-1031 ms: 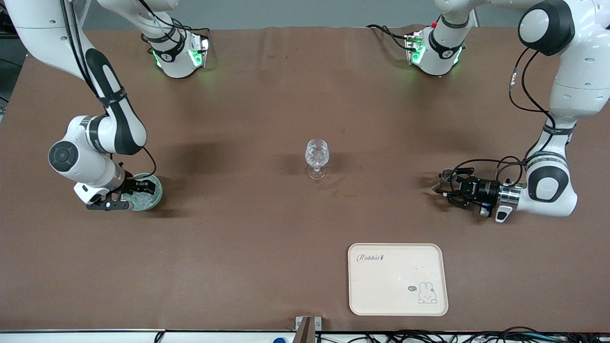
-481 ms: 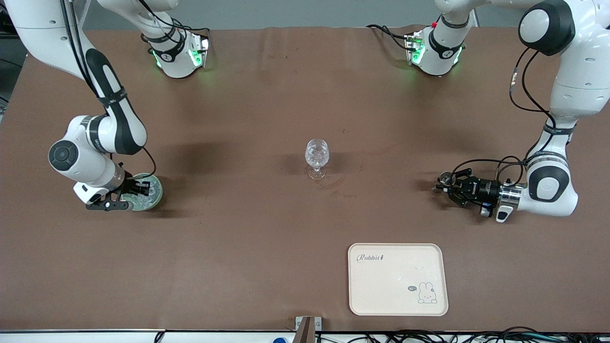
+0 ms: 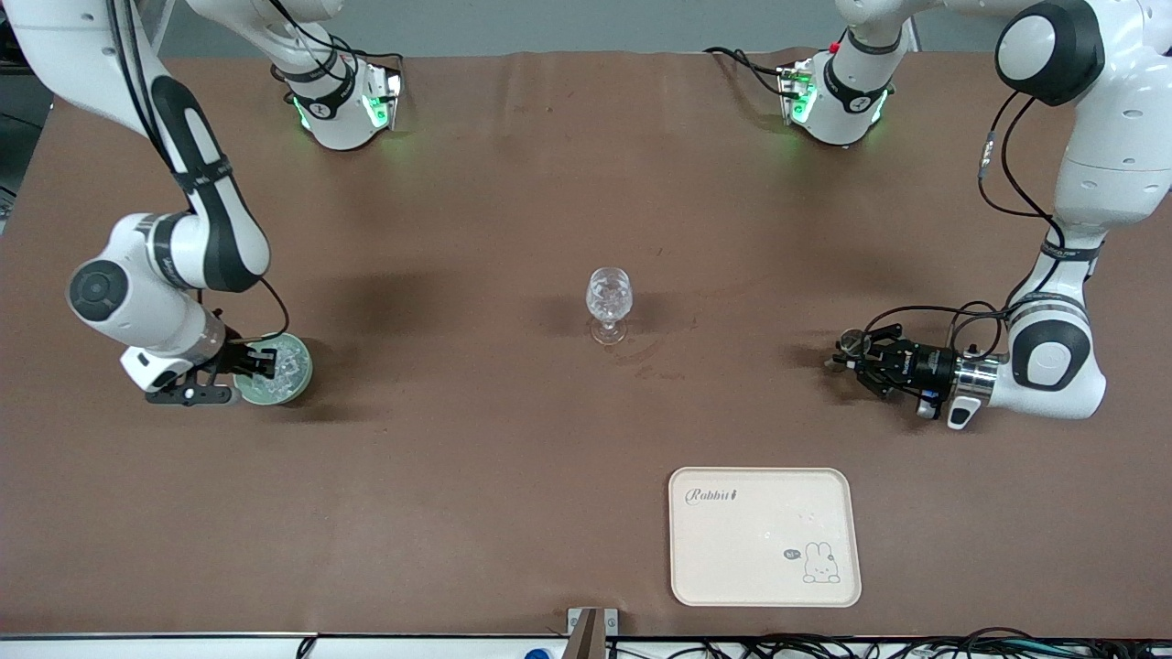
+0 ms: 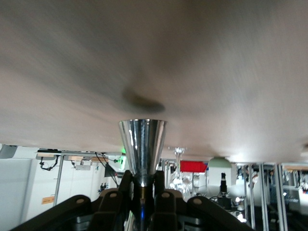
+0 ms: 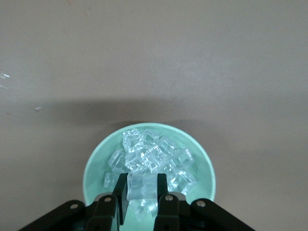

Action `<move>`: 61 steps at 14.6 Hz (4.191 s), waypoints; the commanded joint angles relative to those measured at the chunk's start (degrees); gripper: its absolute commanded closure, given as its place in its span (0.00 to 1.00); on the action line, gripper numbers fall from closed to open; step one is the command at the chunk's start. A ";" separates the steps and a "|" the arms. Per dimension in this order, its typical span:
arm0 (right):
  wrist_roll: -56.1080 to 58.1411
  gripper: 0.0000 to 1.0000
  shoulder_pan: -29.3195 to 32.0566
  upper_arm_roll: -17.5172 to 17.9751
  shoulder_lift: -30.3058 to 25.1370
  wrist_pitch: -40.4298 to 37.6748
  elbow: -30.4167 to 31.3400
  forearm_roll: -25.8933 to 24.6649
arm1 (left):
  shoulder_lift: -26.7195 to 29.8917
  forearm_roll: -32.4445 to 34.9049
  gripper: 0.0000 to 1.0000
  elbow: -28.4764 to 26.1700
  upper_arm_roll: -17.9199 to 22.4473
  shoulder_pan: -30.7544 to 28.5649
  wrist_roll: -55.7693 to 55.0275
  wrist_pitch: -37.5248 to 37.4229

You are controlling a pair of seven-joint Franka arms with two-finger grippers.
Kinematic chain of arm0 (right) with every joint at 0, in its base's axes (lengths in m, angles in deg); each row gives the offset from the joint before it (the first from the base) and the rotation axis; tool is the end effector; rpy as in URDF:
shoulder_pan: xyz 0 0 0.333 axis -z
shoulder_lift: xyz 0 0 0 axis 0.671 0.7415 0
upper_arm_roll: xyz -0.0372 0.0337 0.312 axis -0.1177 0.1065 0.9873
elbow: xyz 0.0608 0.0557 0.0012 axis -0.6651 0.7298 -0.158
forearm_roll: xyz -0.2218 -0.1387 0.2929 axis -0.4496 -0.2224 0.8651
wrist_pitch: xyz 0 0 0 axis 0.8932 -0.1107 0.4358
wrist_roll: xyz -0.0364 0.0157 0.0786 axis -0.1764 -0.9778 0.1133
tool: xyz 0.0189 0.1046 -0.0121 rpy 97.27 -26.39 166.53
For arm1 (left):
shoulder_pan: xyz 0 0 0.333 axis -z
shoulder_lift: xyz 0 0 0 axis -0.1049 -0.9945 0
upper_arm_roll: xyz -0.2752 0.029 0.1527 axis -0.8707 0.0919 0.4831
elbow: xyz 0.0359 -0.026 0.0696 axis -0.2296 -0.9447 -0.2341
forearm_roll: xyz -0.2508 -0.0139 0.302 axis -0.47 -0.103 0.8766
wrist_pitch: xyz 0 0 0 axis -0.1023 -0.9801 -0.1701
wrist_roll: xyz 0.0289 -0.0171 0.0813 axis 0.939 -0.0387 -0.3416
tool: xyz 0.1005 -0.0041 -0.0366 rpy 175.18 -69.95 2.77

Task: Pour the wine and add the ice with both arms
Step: 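Move the left gripper's jigger over the glass while the right gripper raises ice, then tilt the jigger over the wine glass with the left gripper to pour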

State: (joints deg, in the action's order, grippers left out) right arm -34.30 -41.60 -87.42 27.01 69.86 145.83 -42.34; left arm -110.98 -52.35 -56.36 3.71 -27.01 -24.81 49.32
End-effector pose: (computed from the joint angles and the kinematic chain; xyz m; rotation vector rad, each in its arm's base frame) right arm 0.5910 -0.0345 0.2854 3.1208 0.0036 0.0219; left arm 0.6113 0.0365 0.1302 1.8009 1.2359 -1.2280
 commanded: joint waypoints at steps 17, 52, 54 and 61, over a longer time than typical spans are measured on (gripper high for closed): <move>-0.03 0.97 0.25 0.32 -11.72 -51.15 -35.08 0.04 | 14.62 -0.28 1.00 -1.16 -18.61 12.45 -31.21 16.16; -0.04 0.97 0.42 0.32 -19.63 -53.73 -28.32 0.21 | 21.04 32.86 1.00 -4.33 -18.70 29.08 -67.25 25.65; -0.04 0.97 0.42 0.32 -19.63 -53.73 -28.32 0.21 | 21.21 33.29 1.00 -4.33 -18.70 29.16 -68.56 25.65; -0.04 0.97 0.51 0.32 -19.55 -53.73 -28.41 0.30 | 22.18 38.13 1.00 -4.33 -18.96 30.57 -72.35 25.39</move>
State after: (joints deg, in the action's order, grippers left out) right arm -34.30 -41.58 -87.38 8.67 15.56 116.09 -42.36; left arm -90.74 -15.27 -59.76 -15.38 3.25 -95.90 74.50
